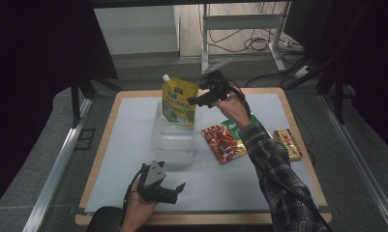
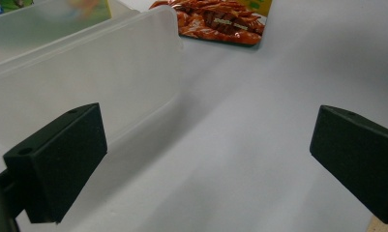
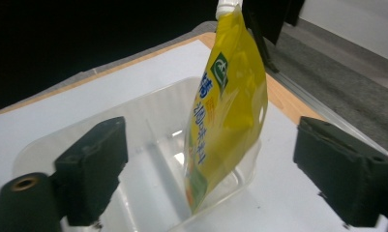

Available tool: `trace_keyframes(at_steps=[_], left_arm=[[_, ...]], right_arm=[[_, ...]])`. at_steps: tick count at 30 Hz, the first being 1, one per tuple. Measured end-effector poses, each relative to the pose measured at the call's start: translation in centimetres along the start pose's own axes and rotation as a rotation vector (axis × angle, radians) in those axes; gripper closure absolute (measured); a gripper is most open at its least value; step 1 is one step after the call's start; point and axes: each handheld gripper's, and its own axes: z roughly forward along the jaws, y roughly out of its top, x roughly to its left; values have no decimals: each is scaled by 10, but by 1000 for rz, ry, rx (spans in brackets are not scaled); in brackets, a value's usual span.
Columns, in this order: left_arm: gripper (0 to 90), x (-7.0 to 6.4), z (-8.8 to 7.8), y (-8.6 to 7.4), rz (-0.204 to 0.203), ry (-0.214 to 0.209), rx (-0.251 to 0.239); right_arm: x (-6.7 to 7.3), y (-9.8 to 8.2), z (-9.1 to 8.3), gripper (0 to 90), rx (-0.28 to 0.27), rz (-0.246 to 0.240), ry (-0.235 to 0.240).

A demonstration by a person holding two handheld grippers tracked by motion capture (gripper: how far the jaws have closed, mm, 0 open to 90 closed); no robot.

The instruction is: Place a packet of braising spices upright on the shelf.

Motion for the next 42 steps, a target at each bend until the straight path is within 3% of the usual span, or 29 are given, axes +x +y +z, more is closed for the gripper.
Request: trace_keyframes(at_steps=[7, 16, 20, 28, 42], left_arm=[[0, 0, 1, 0, 12, -7, -5], [11, 2, 0, -1, -36, -39, -15], [9, 0, 4, -1, -20, -33, 22], [15, 0, 4, -1, 5, -46, 3], [0, 0, 6, -3, 0, -48, 14]], right_arm=[[-1, -13, -13, 68, -1, 4, -10], [-2, -40, -31, 41, 17, 20, -42], [1, -49, -35, 31, 24, 23, -48], [6, -71, -37, 22, 44, 28, -55], [14, -105, -45, 22, 25, 65, -52]])
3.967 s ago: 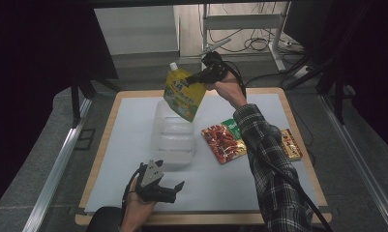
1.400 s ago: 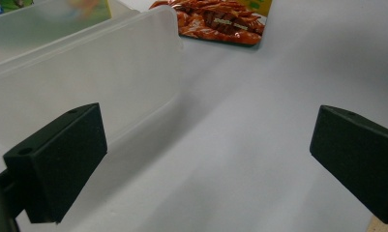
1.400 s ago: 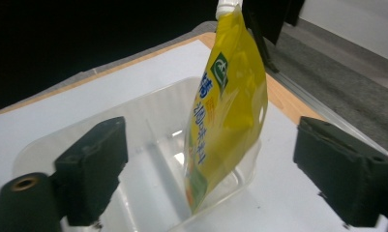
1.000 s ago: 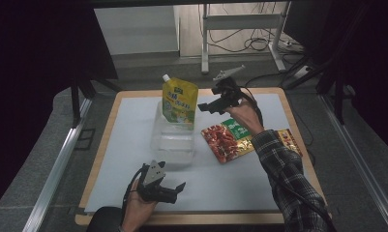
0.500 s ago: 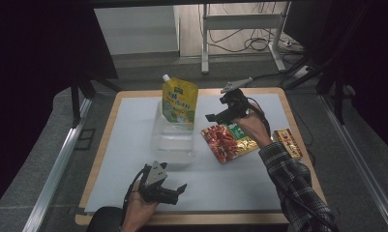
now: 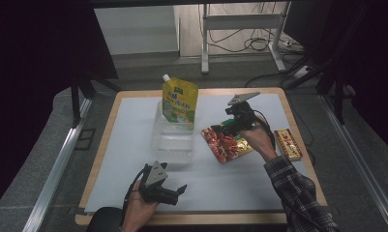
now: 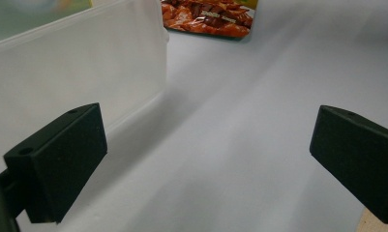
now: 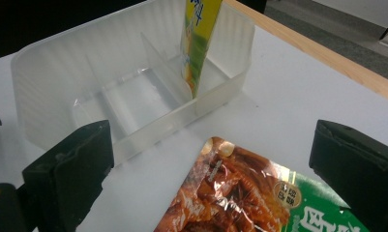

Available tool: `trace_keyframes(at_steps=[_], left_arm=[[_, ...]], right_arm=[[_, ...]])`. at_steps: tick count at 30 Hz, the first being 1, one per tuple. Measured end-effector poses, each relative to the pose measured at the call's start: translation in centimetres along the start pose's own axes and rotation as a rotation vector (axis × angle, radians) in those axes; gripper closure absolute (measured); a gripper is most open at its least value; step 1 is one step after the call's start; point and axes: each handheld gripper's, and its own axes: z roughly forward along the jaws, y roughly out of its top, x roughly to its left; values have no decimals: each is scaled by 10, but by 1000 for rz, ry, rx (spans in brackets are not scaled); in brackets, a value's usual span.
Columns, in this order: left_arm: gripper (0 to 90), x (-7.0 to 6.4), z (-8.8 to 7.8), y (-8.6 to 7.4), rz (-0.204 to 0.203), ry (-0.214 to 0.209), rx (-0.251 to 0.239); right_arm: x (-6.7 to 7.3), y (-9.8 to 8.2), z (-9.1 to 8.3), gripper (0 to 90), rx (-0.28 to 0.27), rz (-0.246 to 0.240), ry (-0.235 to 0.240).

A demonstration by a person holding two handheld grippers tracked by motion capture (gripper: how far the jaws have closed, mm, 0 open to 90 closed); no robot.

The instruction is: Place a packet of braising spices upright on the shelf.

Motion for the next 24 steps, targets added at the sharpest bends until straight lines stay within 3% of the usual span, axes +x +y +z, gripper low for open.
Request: trace_keyframes(at_steps=[5, 9, 16, 17, 24], left_arm=[[0, -1, -2, 1, 8, -2, -16], [0, -3, 0, 0, 17, -19, 1], [0, -8, 3, 0, 45, -31, 10], [0, -9, 3, 0, 51, -32, 14], [0, -9, 4, 0, 60, -23, 25]], right_arm=[[4, -8, -3, 22, -5, 3, 1], [7, -22, -6, 22, 20, -11, -17], [5, -39, -11, 22, 17, -2, -34], [4, -43, -12, 22, 43, 2, -42], [-1, -51, -20, 22, 38, 7, -77]])
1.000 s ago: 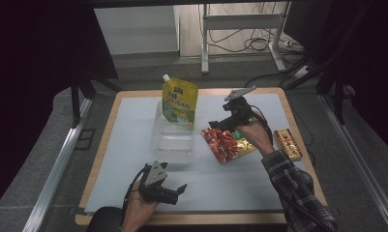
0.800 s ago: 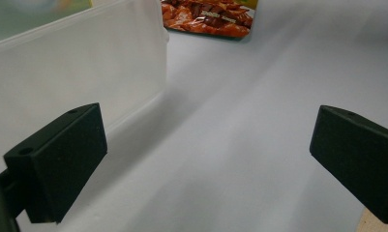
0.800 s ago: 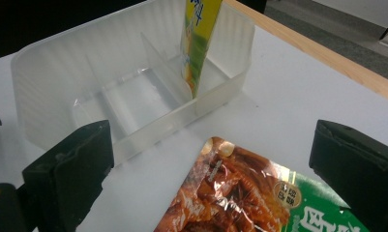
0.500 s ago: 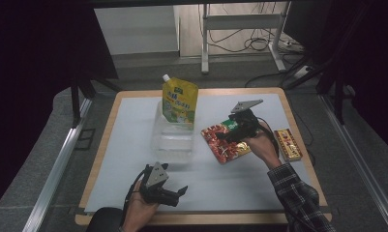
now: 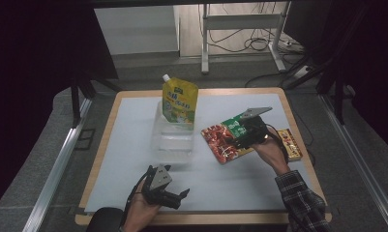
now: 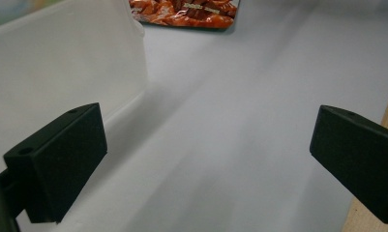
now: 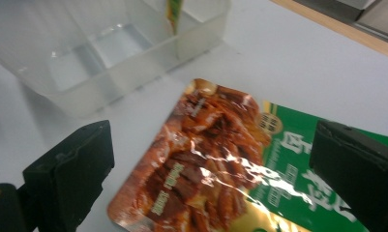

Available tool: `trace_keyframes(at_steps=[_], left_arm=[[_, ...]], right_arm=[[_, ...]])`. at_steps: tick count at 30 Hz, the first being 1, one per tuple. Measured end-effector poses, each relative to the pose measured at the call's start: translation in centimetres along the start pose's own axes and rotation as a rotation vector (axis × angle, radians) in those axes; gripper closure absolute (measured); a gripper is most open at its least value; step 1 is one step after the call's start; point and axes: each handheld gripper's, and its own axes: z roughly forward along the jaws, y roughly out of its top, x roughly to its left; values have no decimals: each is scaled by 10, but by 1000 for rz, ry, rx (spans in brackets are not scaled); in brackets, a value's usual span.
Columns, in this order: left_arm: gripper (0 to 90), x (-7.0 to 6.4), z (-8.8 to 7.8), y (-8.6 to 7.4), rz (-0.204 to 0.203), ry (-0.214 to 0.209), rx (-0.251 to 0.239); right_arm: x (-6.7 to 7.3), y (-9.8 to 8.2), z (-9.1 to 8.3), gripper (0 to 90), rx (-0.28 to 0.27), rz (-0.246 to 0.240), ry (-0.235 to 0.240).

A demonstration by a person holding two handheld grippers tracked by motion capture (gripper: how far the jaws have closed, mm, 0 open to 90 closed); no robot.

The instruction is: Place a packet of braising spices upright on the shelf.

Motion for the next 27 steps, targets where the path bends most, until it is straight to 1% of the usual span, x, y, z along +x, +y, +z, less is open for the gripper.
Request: trace_keyframes(at_steps=[5, 8, 9, 10, 11, 13, 17, 18, 20, 23, 24, 25, 26, 27], left_arm=[[0, 0, 0, 0, 0, 1, -1], [0, 1, 1, 0, 0, 2, 2], [0, 1, 1, 0, 0, 2, 3], [0, 1, 1, -1, -1, 2, 3], [0, 1, 1, -1, -1, 0, 3], [0, 1, 1, -1, 0, 2, 5], [0, 1, 1, -1, 2, 3, 7], [0, 1, 2, -1, 3, 3, 8], [0, 1, 2, -1, 5, 2, 12], [0, 0, 3, -1, 11, 2, 17], [0, 0, 3, -1, 13, 2, 18], [0, 0, 3, -1, 17, 3, 22], [0, 0, 3, -1, 13, 2, 19], [0, 0, 3, -1, 13, 2, 19]], right_arm=[[-12, -10, -4, 21, 11, 14, -38], [-22, -18, -4, 21, 23, 17, -61], [-28, -23, -3, 21, 35, 14, -66], [-28, -23, -3, 21, 35, 14, -66], [-32, -25, -3, 21, 43, 22, -68], [-39, -31, -3, 21, 50, 25, -88], [-52, -41, -5, 21, 55, 56, -106], [-54, -43, -6, 21, 62, 75, -108], [-60, -47, -6, 24, 66, 90, -106], [-69, -53, -6, 29, 96, 98, -122], [-73, -57, -6, 29, 101, 104, -134], [-73, -57, -6, 29, 101, 104, -134], [-77, -60, -7, 29, 105, 114, -144], [-77, -60, -7, 29, 105, 114, -144]])
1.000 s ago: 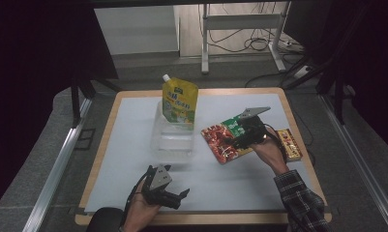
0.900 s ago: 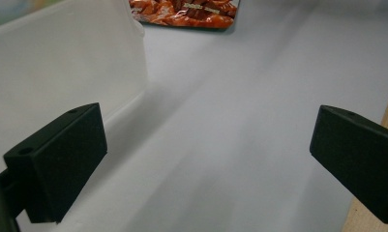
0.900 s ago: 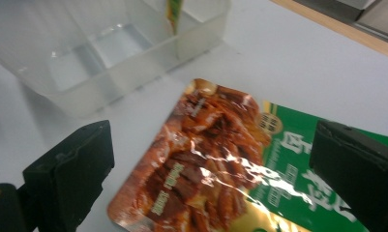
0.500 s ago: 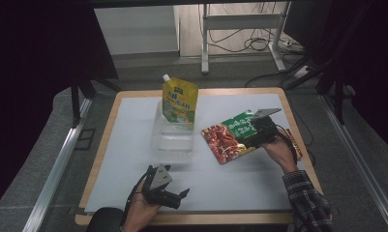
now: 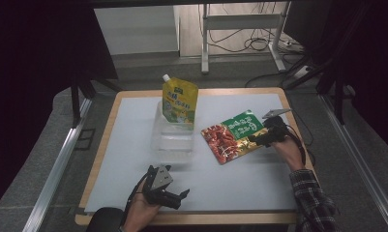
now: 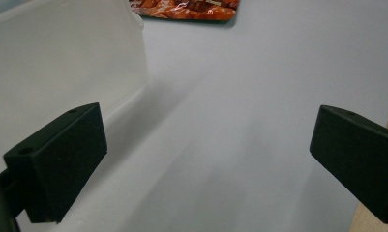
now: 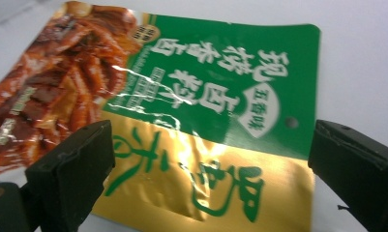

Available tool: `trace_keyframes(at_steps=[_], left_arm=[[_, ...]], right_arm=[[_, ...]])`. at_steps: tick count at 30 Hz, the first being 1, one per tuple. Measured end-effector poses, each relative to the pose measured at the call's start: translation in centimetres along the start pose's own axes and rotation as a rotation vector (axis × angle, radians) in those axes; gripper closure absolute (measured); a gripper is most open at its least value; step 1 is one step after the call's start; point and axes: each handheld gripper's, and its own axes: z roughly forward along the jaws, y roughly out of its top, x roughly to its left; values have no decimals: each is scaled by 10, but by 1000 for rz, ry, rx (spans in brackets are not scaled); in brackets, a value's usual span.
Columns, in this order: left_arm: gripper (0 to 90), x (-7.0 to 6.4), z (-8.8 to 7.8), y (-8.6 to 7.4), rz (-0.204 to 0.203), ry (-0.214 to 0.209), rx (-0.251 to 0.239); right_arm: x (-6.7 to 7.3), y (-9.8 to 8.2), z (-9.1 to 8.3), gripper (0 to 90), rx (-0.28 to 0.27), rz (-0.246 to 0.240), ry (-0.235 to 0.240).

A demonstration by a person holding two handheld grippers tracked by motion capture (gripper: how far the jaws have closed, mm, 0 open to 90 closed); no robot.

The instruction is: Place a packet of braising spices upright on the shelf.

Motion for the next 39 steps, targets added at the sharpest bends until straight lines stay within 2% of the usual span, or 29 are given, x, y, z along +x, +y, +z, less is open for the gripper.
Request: trace_keyframes(at_steps=[6, 14, 15, 18, 26, 28, 36, 39], left_arm=[[0, 0, 0, 0, 6, -1, 4], [0, 0, 1, 0, 9, -4, 6], [0, 0, 1, 0, 9, -4, 7], [0, -1, 1, 0, 11, -5, 8], [0, -1, 1, 0, 15, -7, 9], [0, -1, 1, 0, 16, -8, 10], [0, -1, 2, 0, 19, -8, 11], [0, -1, 1, 0, 19, -7, 11]], right_arm=[[-11, -6, 4, 29, 18, 35, -8], [-16, -7, 8, 29, 36, 70, -2], [-17, -7, 9, 29, 48, 96, 10], [-17, -6, 11, 29, 65, 109, 7], [-16, -5, 17, 31, 126, 108, -5], [-16, -5, 18, 31, 139, 111, 7], [-18, -6, 16, 29, 112, 152, 38], [-18, -6, 14, 29, 94, 172, 64]])
